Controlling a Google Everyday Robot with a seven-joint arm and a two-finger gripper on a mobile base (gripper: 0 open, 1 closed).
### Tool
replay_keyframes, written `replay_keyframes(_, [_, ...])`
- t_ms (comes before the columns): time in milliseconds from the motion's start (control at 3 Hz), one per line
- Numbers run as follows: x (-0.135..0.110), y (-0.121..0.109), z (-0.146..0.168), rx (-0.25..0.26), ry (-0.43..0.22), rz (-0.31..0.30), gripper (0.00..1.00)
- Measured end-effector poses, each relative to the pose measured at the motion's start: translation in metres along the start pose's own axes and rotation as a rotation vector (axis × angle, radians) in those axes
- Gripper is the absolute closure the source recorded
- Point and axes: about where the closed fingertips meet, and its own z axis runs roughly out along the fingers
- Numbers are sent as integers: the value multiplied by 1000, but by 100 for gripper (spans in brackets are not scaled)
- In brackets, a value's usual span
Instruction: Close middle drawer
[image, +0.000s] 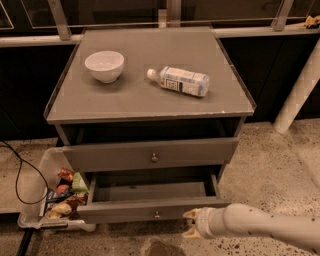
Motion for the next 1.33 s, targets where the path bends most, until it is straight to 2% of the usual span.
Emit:
replay_keyframes(333, [25, -51, -27, 87, -52, 50, 73])
replay_keyframes(667, [38, -107, -42, 185, -58, 81, 96])
replay_keyframes(1000, [45, -154, -39, 243, -52, 91, 100])
replay_keyframes(1333, [51, -183, -22, 270, -57, 92, 100])
